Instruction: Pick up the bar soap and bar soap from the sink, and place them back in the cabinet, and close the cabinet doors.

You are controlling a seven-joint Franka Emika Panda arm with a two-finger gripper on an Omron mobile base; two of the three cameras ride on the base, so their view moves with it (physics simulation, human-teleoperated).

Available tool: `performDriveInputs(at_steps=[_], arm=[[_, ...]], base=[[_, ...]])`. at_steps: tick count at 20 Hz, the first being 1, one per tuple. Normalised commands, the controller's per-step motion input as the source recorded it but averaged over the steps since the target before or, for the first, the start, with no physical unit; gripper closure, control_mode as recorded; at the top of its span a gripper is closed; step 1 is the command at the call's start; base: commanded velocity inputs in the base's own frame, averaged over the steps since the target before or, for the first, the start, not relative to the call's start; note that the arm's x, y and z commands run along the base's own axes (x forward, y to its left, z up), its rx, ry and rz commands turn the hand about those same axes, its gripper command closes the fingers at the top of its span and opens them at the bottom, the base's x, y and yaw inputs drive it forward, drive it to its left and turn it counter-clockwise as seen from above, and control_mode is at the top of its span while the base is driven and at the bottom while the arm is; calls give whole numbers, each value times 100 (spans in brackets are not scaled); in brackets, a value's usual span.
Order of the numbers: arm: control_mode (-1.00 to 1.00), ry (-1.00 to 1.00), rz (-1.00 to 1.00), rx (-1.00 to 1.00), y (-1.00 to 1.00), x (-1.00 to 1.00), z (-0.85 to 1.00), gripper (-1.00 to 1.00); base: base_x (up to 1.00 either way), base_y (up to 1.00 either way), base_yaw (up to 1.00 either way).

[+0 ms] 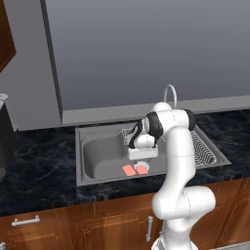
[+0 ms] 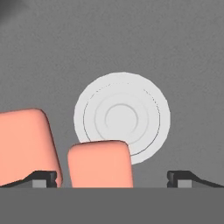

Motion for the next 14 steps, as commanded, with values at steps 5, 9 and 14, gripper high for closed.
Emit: performDriveInputs(at_steps=[5,9,14], arm=[[-100,0,0,0,1,-11,0,-100],[-100,0,0,0,1,-8,0,-100],[-100,0,0,0,0,-9,0,-100]], base=[[0,0,0],[0,0,0],[0,0,0]])
